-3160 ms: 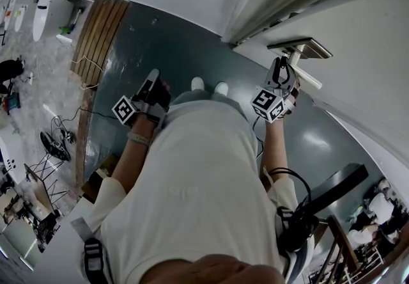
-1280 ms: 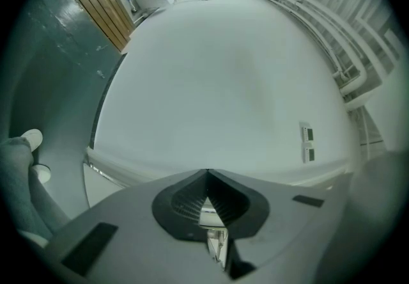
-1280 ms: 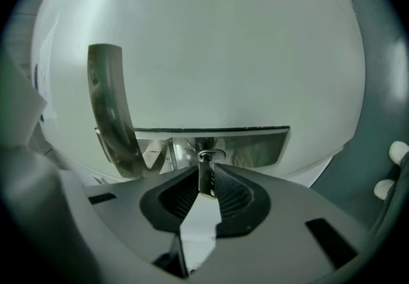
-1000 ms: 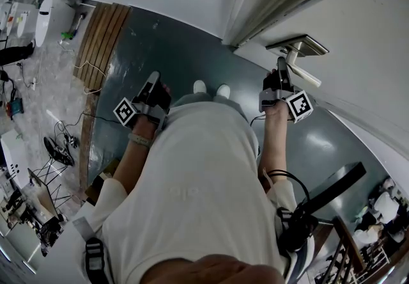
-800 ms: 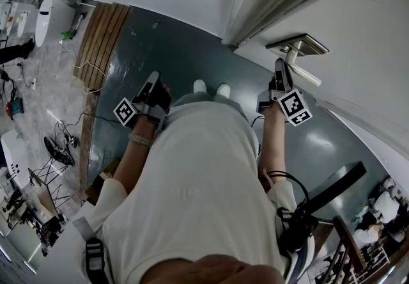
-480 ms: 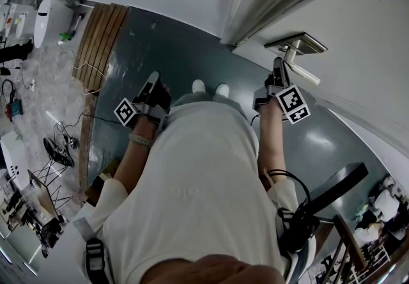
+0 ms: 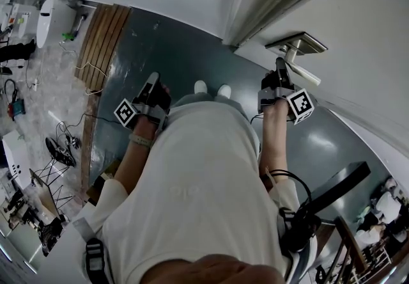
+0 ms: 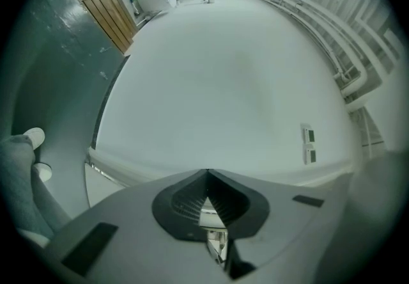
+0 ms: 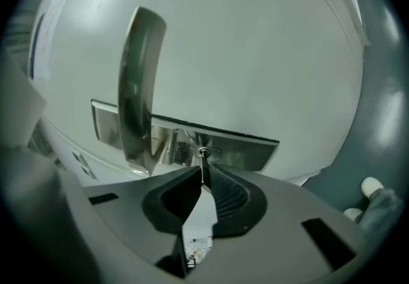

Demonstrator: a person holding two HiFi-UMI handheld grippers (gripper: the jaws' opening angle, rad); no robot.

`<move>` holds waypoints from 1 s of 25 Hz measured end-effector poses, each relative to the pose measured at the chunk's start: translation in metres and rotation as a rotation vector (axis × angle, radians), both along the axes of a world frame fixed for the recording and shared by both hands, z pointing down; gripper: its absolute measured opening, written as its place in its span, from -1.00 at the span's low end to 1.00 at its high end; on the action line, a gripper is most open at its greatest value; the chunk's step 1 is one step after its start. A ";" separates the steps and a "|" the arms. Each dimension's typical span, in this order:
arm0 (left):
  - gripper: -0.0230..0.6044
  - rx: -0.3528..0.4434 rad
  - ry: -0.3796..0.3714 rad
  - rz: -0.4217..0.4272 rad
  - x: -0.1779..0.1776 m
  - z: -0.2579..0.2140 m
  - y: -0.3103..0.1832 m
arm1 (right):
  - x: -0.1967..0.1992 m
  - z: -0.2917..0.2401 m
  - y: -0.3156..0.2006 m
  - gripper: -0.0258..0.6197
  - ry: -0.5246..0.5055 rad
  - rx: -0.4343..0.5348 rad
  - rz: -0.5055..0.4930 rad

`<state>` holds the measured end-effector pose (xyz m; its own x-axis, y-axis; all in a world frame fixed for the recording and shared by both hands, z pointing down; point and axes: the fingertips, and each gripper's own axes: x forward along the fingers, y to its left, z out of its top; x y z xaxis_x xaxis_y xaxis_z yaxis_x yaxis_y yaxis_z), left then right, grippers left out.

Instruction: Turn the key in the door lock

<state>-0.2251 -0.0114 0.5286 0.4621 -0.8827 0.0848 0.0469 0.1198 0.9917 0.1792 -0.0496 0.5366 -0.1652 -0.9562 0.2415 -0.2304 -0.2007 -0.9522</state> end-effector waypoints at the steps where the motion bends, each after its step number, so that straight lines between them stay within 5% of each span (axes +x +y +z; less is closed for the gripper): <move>1: -0.90 0.000 -0.004 0.002 0.000 0.000 0.000 | 0.000 -0.001 0.000 -0.78 -0.038 0.006 0.010; 13: -0.90 0.000 -0.037 0.026 0.004 -0.004 -0.001 | 0.005 0.012 0.003 -0.79 -0.606 0.256 0.159; 22: -0.90 0.011 -0.051 0.040 0.009 -0.007 -0.003 | 0.006 0.015 0.001 -0.79 -0.637 0.295 0.135; 25: -0.90 0.010 -0.043 0.037 0.011 -0.004 -0.004 | 0.009 0.008 0.003 -0.79 -0.479 0.278 0.070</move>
